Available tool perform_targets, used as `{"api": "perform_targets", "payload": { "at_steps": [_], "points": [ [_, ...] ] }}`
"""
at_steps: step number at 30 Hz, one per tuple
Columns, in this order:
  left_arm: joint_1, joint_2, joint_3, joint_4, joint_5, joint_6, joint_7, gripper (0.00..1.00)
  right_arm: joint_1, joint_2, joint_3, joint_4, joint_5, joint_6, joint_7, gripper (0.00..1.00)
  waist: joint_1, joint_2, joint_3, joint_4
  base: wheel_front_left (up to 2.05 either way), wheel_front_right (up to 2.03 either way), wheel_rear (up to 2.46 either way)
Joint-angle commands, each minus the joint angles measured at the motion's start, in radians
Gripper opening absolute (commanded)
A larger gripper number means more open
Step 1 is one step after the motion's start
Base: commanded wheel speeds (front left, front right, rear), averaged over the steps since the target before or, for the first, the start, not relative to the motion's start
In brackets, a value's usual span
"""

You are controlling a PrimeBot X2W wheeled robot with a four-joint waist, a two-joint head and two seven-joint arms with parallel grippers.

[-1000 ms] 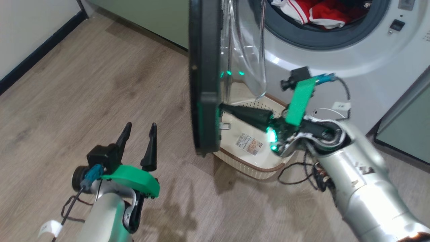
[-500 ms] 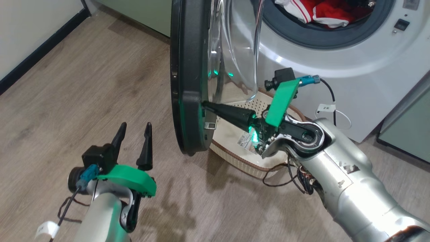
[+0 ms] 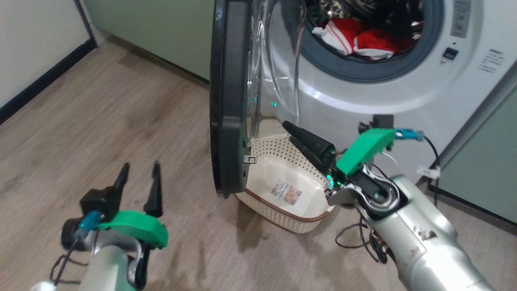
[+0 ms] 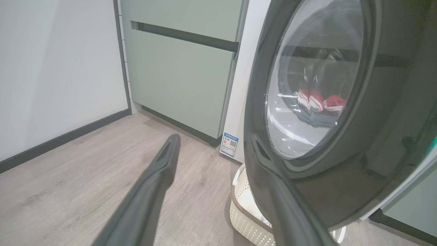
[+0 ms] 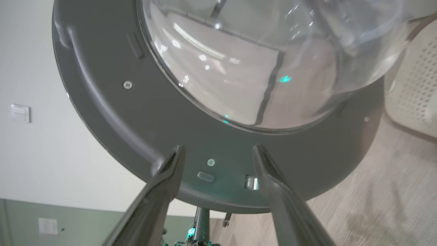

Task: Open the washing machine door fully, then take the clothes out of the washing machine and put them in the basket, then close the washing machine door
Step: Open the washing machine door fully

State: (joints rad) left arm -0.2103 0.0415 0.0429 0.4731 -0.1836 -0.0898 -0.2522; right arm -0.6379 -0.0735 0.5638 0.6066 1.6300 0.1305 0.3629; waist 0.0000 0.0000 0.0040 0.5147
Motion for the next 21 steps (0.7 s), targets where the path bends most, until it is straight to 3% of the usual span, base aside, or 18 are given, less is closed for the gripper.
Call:
{"api": "perform_targets", "payload": {
  "at_steps": [1,15,21],
  "points": [
    [-0.031,0.023,0.045,-0.028,0.01,-0.004,-0.01,1.0,-0.009,0.002,-0.01,-0.043,-0.023,0.0,-0.034,1.0,0.0,0.0,-0.014,-0.024,0.0,0.0,0.0],
    [-0.016,0.03,0.128,-0.02,0.046,-0.023,-0.01,1.0,0.145,-0.167,0.021,-0.064,-0.229,0.0,-0.534,1.0,0.0,0.0,-0.05,-0.121,0.0,0.0,0.0],
    [-0.008,0.029,0.146,-0.022,0.054,-0.026,-0.01,1.0,0.157,-0.232,0.053,-0.033,-0.331,0.0,-0.619,1.0,0.0,0.0,-0.055,-0.156,0.0,0.0,0.0]
  ]
}}
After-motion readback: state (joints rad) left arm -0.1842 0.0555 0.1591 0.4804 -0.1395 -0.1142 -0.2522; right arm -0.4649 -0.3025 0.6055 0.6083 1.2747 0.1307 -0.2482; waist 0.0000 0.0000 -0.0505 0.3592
